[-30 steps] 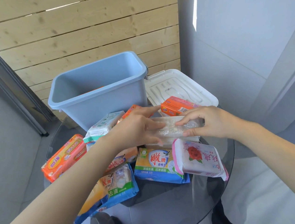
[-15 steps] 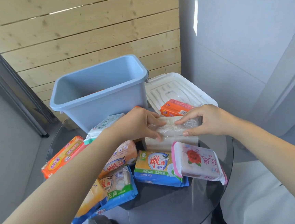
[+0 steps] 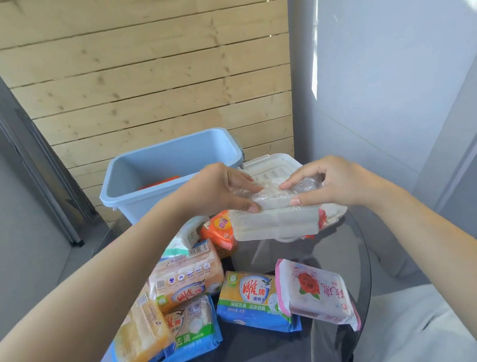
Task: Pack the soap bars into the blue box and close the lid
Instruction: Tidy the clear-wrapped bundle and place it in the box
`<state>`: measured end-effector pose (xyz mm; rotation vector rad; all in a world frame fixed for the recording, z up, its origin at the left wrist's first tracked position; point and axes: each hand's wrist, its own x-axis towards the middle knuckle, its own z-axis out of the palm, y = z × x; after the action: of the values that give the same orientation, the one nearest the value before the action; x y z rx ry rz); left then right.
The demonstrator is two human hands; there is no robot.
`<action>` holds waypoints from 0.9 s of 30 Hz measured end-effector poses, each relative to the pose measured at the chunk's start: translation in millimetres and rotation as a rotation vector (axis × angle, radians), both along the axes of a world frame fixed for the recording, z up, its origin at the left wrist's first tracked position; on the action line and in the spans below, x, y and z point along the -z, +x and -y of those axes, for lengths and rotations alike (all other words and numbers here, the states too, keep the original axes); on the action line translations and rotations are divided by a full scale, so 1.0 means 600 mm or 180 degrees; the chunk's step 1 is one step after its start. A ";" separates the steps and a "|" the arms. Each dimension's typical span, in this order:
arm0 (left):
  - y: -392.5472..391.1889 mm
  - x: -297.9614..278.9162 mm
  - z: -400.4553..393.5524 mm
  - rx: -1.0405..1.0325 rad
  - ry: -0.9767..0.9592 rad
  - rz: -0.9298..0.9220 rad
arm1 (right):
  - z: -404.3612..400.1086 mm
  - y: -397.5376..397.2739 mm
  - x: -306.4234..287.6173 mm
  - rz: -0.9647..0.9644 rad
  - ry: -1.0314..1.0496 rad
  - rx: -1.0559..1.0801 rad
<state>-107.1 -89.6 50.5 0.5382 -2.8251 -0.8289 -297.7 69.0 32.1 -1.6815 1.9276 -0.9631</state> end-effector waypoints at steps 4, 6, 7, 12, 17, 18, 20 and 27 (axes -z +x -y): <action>0.012 -0.047 0.023 -0.0093 0.0160 -0.0182 | 0.027 0.001 -0.061 -0.0129 -0.0115 -0.0241; 0.021 -0.074 0.041 -0.0141 0.0140 -0.0243 | 0.049 0.004 -0.089 -0.0229 -0.0170 -0.0276; 0.025 -0.086 0.051 -0.0152 0.0109 -0.0268 | 0.063 0.005 -0.101 -0.0245 -0.0182 -0.0284; 0.047 -0.138 0.116 -0.0294 -0.0125 -0.0370 | 0.149 0.016 -0.147 -0.0356 -0.0291 -0.0456; 0.061 -0.155 0.197 -0.0764 -0.0219 -0.0468 | 0.250 0.025 -0.174 -0.0500 -0.0331 -0.0589; 0.061 -0.152 0.211 -0.0816 -0.0253 -0.0476 | 0.272 0.026 -0.173 -0.0540 -0.0305 -0.0614; 0.058 -0.136 0.236 -0.0913 -0.0296 -0.0412 | 0.313 0.024 -0.164 -0.0567 -0.0167 -0.0663; 0.032 -0.022 0.322 -0.1038 -0.0074 -0.0315 | 0.426 0.007 -0.107 -0.1271 0.0365 -0.0781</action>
<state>-88.2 -283.0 63.7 0.8967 -2.5567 -0.7345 -293.7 -186.6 96.1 -2.1005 1.9022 -0.4405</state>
